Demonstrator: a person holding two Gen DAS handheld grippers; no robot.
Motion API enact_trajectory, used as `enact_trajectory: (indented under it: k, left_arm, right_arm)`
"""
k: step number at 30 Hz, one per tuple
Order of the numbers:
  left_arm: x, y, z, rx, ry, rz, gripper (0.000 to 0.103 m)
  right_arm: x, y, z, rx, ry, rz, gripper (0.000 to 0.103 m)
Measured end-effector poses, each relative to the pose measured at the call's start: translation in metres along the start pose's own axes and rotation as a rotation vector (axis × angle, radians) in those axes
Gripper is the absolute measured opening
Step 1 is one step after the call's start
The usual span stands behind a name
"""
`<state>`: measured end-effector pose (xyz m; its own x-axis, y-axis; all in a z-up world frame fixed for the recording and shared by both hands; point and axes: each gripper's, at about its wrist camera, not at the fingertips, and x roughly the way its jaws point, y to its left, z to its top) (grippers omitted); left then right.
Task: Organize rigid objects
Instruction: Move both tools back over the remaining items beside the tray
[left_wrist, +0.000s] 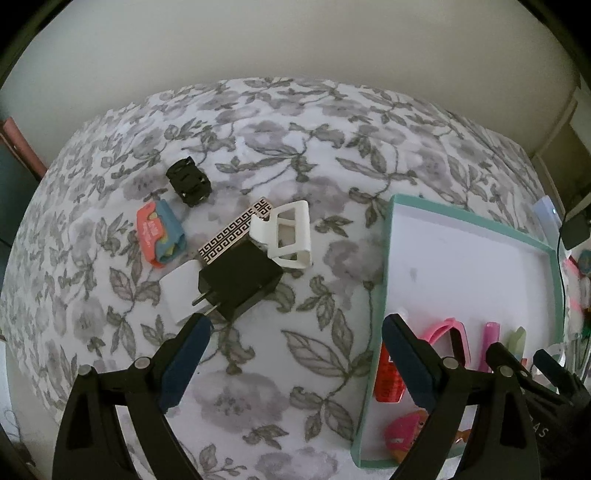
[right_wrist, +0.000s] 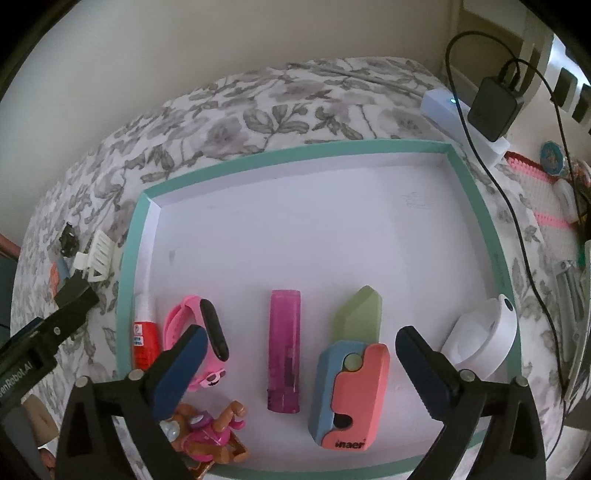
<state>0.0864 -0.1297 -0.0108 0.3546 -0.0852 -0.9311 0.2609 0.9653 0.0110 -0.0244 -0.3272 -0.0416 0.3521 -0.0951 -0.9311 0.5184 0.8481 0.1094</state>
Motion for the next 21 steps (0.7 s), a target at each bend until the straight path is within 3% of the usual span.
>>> enact_trajectory:
  k: [11,21]
  left_arm:
    - [-0.007,0.033,0.011,-0.085,-0.048,-0.028,0.094]
    - [-0.02,0.082,0.02,-0.172,-0.164,-0.017,0.094]
  right_arm:
    - [-0.008,0.006,0.003,-0.022,-0.066,0.018,0.103]
    - [-0.015,0.017,0.006,-0.043,-0.103,0.054,0.103]
